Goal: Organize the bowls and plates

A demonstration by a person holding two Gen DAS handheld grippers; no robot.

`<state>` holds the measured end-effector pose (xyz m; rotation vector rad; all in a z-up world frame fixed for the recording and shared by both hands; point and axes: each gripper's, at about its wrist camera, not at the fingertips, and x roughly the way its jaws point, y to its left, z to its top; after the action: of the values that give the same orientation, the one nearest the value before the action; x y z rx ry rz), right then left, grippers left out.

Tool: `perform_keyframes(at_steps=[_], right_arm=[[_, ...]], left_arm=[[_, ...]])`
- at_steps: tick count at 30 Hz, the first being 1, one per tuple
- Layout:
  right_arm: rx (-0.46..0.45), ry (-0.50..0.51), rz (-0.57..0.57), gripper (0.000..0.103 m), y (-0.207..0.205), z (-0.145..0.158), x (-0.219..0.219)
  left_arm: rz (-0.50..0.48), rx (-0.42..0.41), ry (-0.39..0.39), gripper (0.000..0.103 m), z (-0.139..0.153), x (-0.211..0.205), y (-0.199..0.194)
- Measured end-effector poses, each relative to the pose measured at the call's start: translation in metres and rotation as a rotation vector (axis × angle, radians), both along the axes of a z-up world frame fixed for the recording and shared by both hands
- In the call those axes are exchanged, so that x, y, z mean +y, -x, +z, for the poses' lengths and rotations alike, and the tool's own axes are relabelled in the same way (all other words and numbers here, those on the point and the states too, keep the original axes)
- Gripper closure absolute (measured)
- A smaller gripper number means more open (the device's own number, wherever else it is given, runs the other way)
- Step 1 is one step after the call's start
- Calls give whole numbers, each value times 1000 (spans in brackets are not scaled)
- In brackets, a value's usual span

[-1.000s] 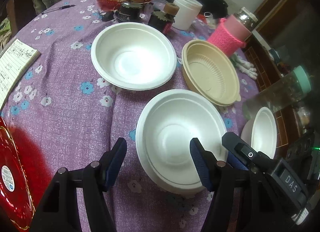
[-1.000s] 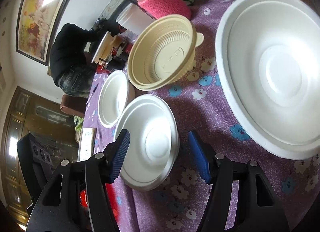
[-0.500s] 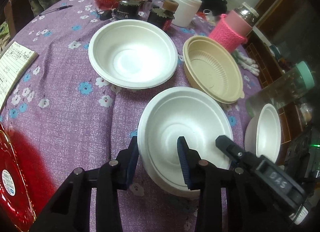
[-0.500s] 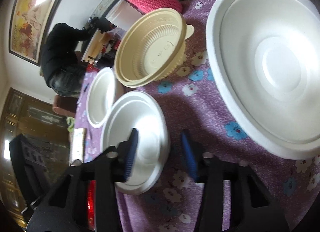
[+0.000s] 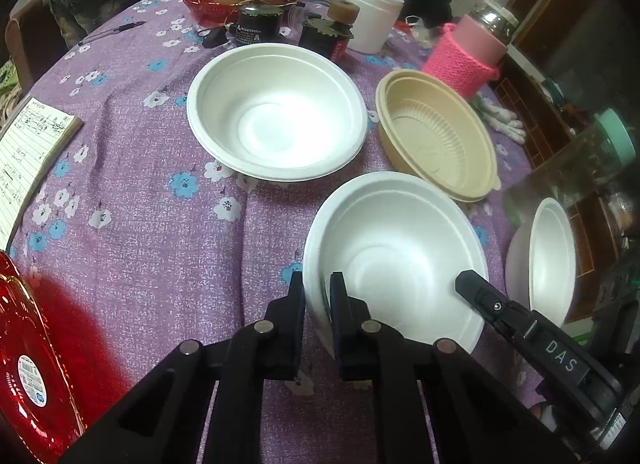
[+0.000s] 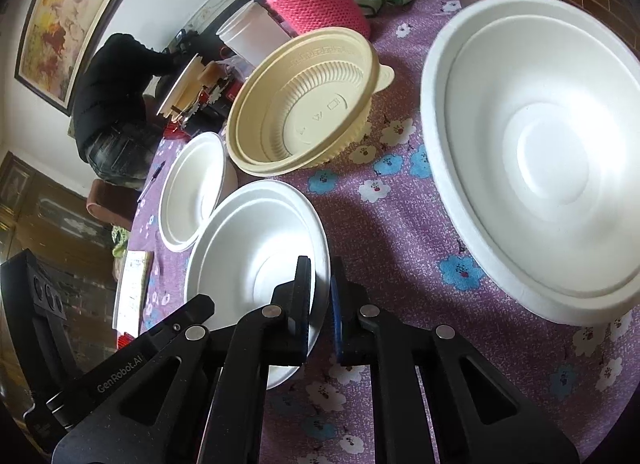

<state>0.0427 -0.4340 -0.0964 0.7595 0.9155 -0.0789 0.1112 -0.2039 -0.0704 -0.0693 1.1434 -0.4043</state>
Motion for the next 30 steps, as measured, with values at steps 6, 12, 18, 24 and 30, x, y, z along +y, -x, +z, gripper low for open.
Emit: perform_keyframes(at_steps=[6,12,18,24,30], right_arm=[[-17,9,1,96,4,5,7],[-51,21,-6,96,17,15,17],[-123,46,1,96,41,34,39],[-168,47,43,95,59,52,76],[-188,77,134,95,59,67,125]], left_arm=[[-11,-19,-10,93,3,3,4],[-22,-32,-3,93,12,11,13],[-25,-79,4,92,30,31,32],[-6,-117,15,93,45,70,52],[44,-153,19,92,57,118,67]])
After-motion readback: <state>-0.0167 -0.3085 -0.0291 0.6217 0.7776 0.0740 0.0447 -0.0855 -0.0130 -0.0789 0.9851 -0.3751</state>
